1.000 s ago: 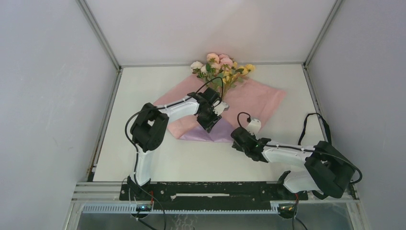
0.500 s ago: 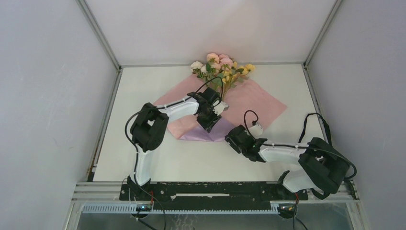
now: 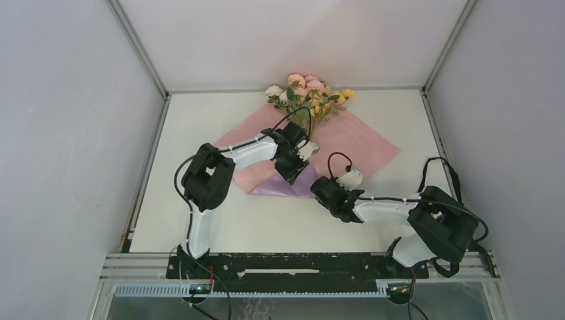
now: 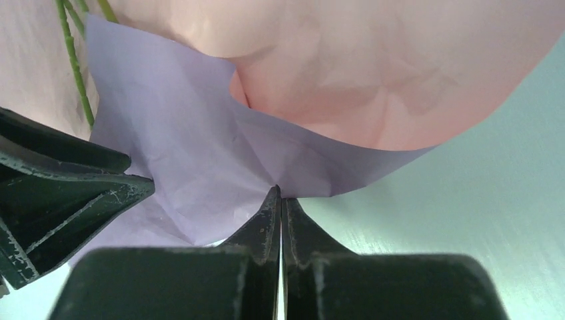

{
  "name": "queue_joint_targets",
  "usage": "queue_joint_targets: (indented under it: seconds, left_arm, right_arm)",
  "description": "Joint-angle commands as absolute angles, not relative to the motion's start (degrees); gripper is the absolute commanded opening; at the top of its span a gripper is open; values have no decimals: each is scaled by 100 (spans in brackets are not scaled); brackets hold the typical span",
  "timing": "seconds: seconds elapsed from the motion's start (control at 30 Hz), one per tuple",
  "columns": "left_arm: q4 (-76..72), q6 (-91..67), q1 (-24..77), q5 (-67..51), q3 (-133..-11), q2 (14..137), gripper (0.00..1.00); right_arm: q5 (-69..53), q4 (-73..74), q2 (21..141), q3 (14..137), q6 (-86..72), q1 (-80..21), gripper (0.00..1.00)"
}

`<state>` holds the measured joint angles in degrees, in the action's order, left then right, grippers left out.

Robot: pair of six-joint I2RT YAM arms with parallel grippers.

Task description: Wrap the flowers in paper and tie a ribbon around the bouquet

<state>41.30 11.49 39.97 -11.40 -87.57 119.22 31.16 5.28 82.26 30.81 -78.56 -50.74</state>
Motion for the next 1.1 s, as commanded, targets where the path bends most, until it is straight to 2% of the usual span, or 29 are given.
queue_joint_targets:
  seconds: [0.0,0.27,0.53,0.83,1.07]
  left_arm:
    - [4076,1187,3978,-1160,-8826,12133,42]
    - [4104,1101,3856,-1358,-8834,12251,42]
    - [4106,1051,3768,-1588,-8851,12307,43]
    - [4097,1003,3665,-1958,-8812,12284,44]
    - [3995,947,3360,-2527,-8726,11935,52]
  right_arm:
    - [3960,1558,8456,3737,-6698,-5319,0]
    - [5242,3060,9039,4912,-5662,-5972,0]
    - [6296,3211,9818,5823,-3066,-6524,0]
    - [5630,1073,10284,5826,356,-6827,0]
    - [4820,826,10736,5826,1486,-6984,0]
